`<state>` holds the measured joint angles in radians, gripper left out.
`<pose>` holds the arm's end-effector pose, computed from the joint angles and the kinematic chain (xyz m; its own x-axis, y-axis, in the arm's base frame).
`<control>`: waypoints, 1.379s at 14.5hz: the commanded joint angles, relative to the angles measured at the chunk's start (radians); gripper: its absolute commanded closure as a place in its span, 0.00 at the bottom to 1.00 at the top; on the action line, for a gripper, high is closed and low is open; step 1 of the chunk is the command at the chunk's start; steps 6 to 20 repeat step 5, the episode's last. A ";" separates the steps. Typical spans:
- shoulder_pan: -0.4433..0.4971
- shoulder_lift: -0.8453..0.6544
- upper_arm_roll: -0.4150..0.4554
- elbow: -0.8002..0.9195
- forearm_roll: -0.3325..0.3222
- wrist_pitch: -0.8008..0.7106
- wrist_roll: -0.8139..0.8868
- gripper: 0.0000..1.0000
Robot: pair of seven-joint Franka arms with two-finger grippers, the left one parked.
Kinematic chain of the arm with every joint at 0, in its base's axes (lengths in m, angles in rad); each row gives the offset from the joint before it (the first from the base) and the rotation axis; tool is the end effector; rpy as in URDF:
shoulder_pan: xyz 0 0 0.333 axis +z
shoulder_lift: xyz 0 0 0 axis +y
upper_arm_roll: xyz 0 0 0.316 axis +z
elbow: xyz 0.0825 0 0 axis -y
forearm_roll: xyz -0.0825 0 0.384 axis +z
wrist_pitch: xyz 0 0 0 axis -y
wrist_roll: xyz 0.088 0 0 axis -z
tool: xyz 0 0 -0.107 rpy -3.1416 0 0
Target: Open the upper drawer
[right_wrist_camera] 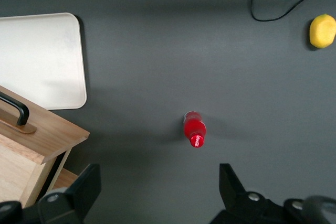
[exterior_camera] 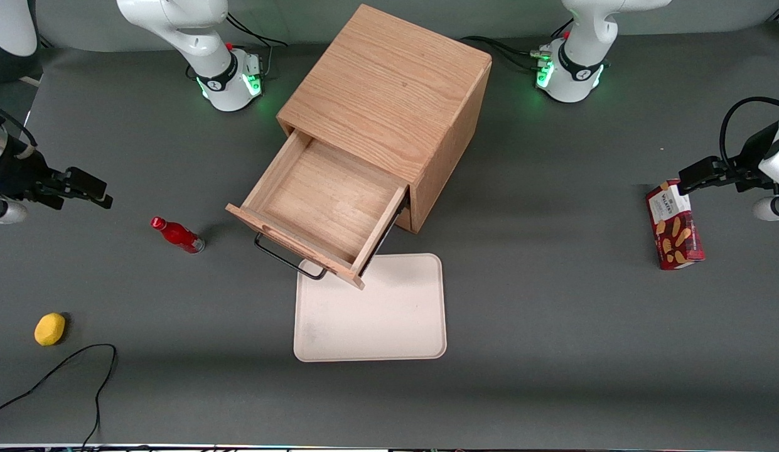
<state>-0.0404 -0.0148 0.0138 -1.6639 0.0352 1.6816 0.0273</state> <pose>0.5584 -0.0114 0.5984 0.9978 -0.0577 0.0315 -0.0566 -0.9978 -0.0357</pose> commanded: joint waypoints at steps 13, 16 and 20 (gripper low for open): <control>0.007 -0.034 0.005 -0.020 -0.026 -0.006 0.042 0.00; 0.007 -0.034 0.005 -0.020 -0.026 -0.006 0.042 0.00; 0.007 -0.034 0.005 -0.020 -0.026 -0.006 0.042 0.00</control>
